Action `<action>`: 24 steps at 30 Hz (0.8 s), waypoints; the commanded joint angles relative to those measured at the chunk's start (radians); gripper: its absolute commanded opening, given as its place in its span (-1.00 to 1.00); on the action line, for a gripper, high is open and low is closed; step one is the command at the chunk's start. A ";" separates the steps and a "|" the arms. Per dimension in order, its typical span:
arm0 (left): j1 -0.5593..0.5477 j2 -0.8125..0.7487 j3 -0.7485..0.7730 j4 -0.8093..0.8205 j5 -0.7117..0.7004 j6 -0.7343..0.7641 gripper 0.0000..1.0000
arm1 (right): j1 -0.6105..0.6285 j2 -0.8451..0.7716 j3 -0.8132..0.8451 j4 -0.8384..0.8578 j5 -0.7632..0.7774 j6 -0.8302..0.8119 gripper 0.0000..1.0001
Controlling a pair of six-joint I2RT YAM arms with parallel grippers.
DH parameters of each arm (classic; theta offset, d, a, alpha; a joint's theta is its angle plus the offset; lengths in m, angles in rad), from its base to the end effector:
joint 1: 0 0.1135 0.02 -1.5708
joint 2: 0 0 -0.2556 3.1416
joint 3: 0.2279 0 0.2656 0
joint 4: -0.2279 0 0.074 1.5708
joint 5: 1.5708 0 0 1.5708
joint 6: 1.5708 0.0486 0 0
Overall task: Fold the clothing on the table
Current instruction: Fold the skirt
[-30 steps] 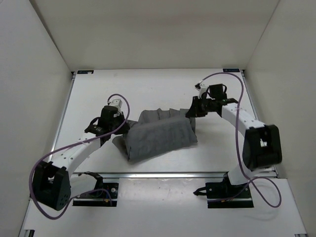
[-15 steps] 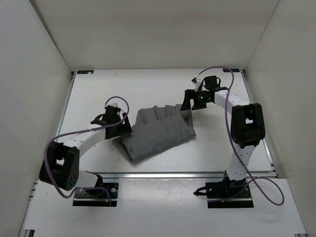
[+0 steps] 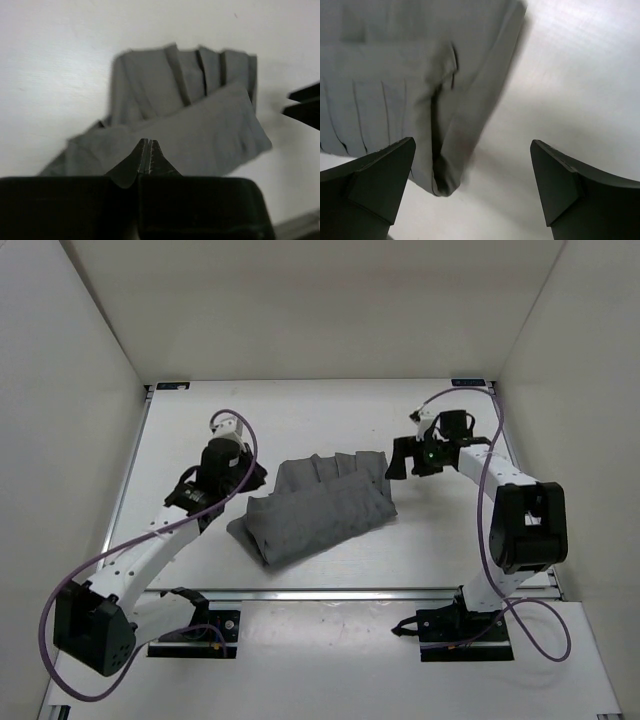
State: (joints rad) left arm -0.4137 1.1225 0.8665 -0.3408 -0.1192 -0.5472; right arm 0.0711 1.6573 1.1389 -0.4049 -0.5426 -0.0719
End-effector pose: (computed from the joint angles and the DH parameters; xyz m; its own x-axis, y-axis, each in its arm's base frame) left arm 0.2549 -0.1056 0.2677 -0.6003 -0.3007 -0.7411 -0.0038 0.9277 -0.3733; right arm 0.3636 0.0511 0.1999 -0.7668 -0.1163 -0.6312 -0.4277 0.8259 0.3675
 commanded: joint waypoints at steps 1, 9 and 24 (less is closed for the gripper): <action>-0.066 0.009 -0.110 0.054 0.127 -0.094 -1.00 | 0.032 -0.014 -0.093 0.044 0.001 -0.045 0.94; -0.151 0.138 -0.230 0.111 0.177 -0.149 -1.00 | 0.059 0.042 -0.131 0.100 -0.129 -0.014 0.95; -0.054 0.310 -0.270 0.141 0.134 -0.125 -1.00 | 0.141 0.228 -0.028 0.081 -0.146 -0.017 0.66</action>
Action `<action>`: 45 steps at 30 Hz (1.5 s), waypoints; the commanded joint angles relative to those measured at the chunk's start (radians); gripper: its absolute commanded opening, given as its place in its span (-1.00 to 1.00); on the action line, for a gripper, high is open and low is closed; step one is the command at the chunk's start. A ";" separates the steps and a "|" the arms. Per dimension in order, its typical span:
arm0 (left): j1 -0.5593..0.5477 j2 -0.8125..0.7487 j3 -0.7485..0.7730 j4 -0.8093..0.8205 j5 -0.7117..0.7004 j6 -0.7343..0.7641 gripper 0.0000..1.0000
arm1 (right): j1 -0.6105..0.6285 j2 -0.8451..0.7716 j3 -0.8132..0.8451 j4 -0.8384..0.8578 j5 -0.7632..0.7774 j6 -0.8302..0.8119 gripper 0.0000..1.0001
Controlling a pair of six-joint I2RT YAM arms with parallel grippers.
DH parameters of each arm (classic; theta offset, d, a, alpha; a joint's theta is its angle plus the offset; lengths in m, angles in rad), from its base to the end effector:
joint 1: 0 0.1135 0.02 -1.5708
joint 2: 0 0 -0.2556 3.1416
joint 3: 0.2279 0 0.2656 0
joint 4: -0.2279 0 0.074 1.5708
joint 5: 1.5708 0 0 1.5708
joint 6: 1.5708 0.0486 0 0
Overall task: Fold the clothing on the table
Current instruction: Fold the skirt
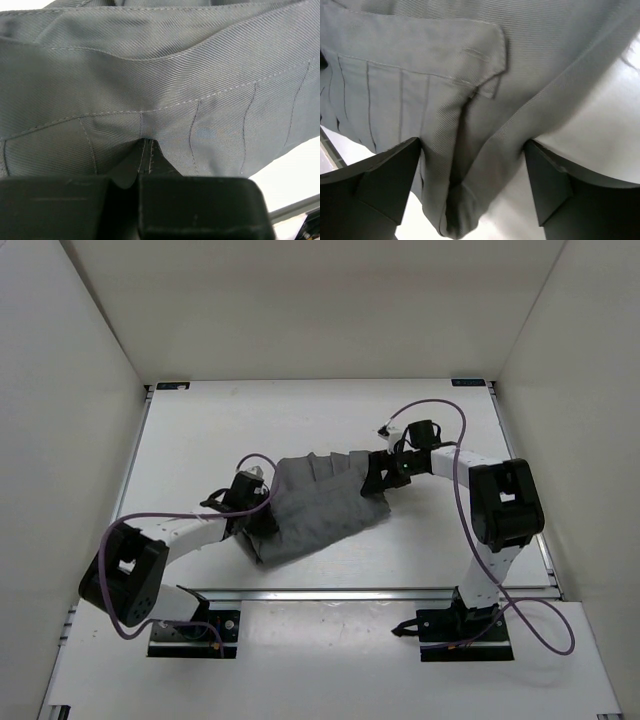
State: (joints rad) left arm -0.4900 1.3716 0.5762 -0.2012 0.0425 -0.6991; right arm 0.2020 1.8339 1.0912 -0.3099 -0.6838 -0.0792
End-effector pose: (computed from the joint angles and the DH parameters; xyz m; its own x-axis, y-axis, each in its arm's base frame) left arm 0.2284 -0.1242 0.1184 -0.8827 -0.2578 -0.3928 -0.1012 0.9207 -0.3768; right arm 0.3592 0.1049 0.1325 -0.8118 -0.2288 -0.5372 -0.5279 0.6807 0.5079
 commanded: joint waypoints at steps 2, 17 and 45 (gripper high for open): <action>0.013 0.101 0.048 0.008 -0.007 0.038 -1.00 | 0.019 0.077 0.050 -0.021 -0.013 -0.013 0.60; 0.053 0.386 0.362 -0.059 0.085 0.171 -1.00 | 0.019 0.169 0.093 -0.041 0.109 0.021 -0.82; -0.115 0.825 0.757 0.008 0.329 0.055 -1.00 | 0.180 0.021 0.533 -0.288 0.161 0.099 -1.00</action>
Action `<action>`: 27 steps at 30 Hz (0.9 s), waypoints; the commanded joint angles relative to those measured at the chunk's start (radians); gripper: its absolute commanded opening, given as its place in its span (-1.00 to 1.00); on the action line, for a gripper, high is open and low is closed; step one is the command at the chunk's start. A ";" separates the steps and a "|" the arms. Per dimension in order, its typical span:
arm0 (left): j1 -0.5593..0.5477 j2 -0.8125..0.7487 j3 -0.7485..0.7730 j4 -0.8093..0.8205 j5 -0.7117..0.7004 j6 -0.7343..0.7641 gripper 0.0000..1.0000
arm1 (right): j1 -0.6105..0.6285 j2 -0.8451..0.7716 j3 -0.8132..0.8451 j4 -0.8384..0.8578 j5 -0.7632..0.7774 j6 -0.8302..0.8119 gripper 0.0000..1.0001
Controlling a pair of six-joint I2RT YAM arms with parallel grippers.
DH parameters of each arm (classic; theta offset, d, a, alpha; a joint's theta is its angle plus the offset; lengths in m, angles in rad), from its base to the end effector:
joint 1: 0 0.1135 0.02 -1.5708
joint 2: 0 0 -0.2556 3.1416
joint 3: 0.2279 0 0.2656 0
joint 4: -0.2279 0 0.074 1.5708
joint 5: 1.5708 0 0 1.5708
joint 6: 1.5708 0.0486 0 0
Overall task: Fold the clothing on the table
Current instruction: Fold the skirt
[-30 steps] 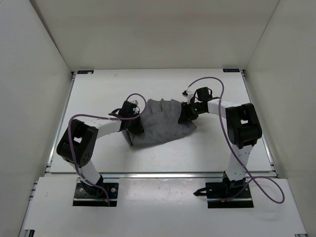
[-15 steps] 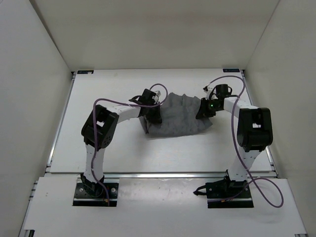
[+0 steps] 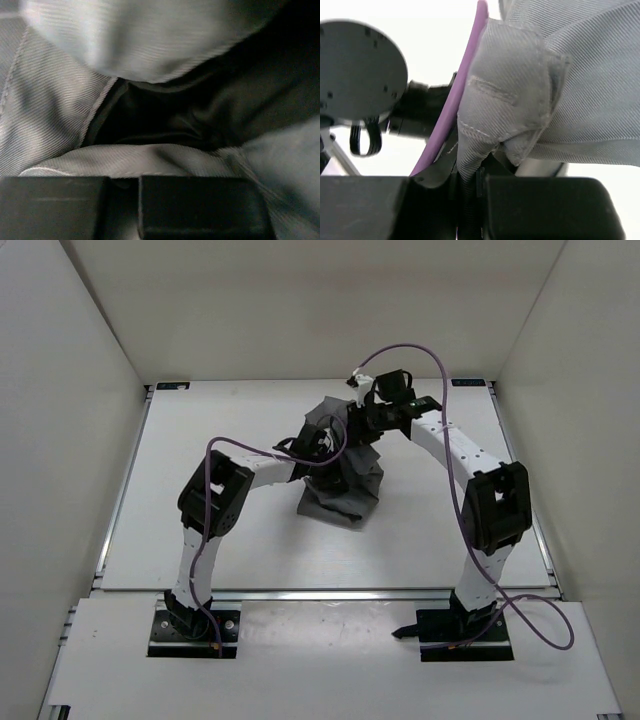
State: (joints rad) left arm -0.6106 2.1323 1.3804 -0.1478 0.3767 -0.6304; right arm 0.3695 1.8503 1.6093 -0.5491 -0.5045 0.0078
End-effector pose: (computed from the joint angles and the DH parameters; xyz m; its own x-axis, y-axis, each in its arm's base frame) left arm 0.3668 -0.2785 0.1036 -0.9431 -0.0091 -0.3325 0.2039 0.7742 -0.5993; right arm 0.4001 0.1801 0.2729 -0.6674 -0.2511 -0.7011 -0.6282 0.6955 0.3489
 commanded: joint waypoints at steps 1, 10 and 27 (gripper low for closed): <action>0.018 0.061 -0.070 -0.027 -0.009 -0.028 -1.00 | 0.022 0.006 0.015 -0.066 -0.009 0.005 -0.99; 0.129 -0.041 -0.178 0.005 0.015 -0.046 -1.00 | -0.033 -0.032 -0.020 -0.175 0.136 -0.095 -0.99; 0.160 -0.256 -0.118 -0.150 0.001 0.005 -1.00 | -0.138 -0.142 -0.291 -0.132 0.069 -0.042 -1.00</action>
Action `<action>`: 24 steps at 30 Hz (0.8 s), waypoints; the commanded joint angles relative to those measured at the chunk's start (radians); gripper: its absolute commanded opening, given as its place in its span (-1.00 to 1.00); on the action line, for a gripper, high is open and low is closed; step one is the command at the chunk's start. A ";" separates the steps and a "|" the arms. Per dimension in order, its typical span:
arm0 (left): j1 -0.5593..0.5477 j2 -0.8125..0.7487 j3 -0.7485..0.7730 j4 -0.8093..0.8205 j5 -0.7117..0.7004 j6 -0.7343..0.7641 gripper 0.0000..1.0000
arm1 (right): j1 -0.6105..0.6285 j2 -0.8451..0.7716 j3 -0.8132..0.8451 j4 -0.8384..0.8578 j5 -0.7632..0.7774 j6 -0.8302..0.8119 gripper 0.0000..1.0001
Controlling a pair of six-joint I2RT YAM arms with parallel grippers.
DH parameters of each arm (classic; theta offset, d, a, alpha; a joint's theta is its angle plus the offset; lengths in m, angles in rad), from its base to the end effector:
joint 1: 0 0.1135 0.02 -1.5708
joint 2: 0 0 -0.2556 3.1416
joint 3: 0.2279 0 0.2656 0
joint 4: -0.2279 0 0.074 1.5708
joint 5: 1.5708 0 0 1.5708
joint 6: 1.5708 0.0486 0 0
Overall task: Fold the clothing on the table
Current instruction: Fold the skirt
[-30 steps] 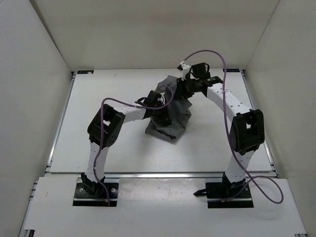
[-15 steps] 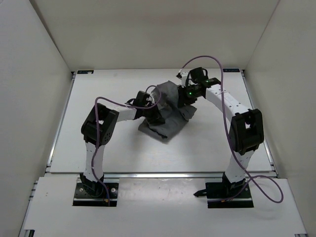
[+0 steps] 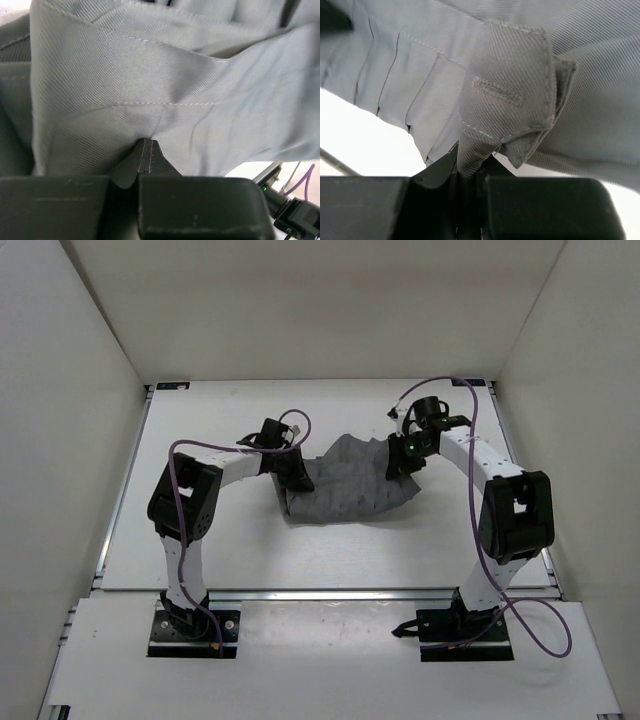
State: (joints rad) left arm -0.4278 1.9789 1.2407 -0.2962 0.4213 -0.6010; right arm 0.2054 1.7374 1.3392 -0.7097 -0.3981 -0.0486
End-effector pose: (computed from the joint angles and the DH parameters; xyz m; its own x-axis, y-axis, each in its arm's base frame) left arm 0.3682 -0.1897 0.1167 -0.9667 -0.1264 -0.2227 0.0269 0.8150 -0.5789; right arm 0.3654 0.0954 0.2143 -0.8576 -0.2244 -0.4629 -0.3996 0.8572 0.3248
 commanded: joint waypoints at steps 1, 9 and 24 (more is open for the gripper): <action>-0.041 -0.115 0.017 0.046 -0.053 -0.066 -1.00 | 0.034 -0.030 -0.032 0.033 -0.048 0.019 -1.00; -0.181 -0.080 -0.060 0.410 -0.251 -0.327 -1.00 | 0.049 -0.039 -0.109 0.095 -0.085 0.049 -1.00; -0.190 0.107 -0.096 0.471 -0.411 -0.434 -1.00 | 0.066 -0.047 0.096 0.012 -0.093 0.047 -1.00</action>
State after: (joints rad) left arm -0.6353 2.0418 1.1530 0.1810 0.0460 -1.0199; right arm 0.2638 1.7096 1.3186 -0.6933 -0.4622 -0.0044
